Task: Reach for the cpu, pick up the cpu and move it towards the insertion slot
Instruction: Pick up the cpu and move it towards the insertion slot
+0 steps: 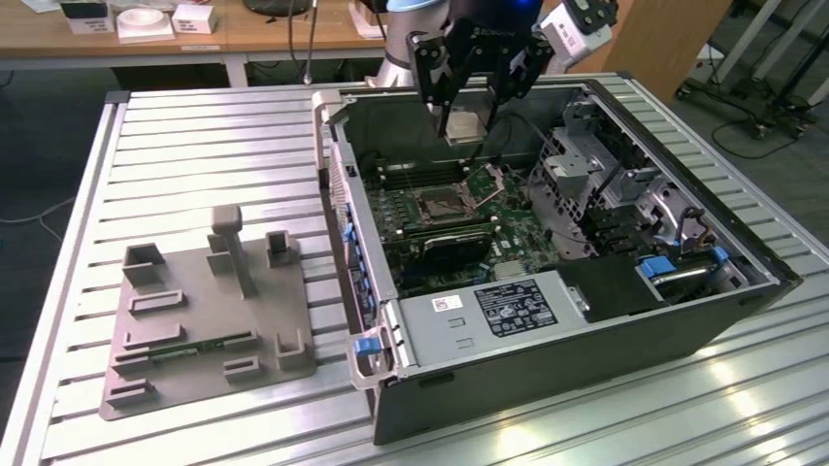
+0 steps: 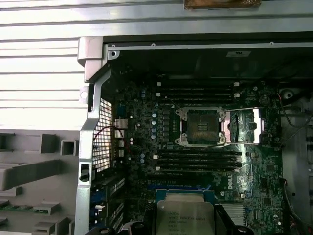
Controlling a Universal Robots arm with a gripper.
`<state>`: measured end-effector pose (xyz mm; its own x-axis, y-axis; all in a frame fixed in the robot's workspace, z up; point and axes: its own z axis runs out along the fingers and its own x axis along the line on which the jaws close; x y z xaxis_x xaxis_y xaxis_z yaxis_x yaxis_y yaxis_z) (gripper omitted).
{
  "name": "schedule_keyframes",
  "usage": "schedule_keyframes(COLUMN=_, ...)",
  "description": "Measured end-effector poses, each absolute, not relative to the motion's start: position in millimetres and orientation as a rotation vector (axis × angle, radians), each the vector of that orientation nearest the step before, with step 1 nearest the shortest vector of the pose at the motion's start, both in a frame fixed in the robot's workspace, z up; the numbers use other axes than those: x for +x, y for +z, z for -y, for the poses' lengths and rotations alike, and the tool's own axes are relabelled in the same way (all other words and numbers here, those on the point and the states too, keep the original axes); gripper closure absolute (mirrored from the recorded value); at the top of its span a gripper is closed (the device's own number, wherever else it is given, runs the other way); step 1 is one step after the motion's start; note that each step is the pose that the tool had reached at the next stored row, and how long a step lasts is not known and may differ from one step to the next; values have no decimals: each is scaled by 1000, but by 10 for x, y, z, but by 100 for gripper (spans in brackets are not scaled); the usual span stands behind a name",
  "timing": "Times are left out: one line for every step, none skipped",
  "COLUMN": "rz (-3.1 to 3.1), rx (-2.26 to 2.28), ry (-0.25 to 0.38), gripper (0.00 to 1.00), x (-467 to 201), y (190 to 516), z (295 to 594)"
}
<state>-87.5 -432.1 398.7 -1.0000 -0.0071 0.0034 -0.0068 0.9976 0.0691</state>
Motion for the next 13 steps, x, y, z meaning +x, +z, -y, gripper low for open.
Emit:
schedule_keyframes(rz=3136, rx=11, ry=-108, gripper=46, x=-871, y=3986, z=4319)
schedule_keyframes(rz=3136, rx=11, ry=-108, gripper=46, x=-863, y=3986, z=4313)
schedule_keyframes(rz=3136, rx=11, ry=-108, gripper=46, x=-855, y=3984, z=4302)
schedule_keyframes(rz=3136, rx=11, ry=-108, gripper=46, x=-846, y=3983, z=4289)
schedule_keyframes(rz=3136, rx=11, ry=-108, gripper=46, x=-839, y=3982, z=4273)
schedule_keyframes(rz=3136, rx=11, ry=-108, gripper=46, x=-829, y=3980, z=4250)
schedule_keyframes(rz=3136, rx=11, ry=-108, gripper=46, x=-819, y=3977, z=4226)
schedule_keyframes(rz=3136, rx=11, ry=-108, gripper=46, x=-810, y=3975, z=4199)
schedule_keyframes(rz=3136, rx=11, ry=-108, gripper=46, x=-800, y=3972, z=4172)
schedule_keyframes(rz=3136, rx=11, ry=-108, gripper=46, x=-791, y=3971, z=4147)
schedule_keyframes(rz=3136, rx=11, ry=-108, gripper=46, x=-782, y=3969, z=4121)
schedule_keyframes(rz=3136, rx=11, ry=-108, gripper=46, x=-773, y=3966, z=4094)
schedule_keyframes(rz=3136, rx=11, ry=-108, gripper=46, x=-761, y=3963, z=4071)
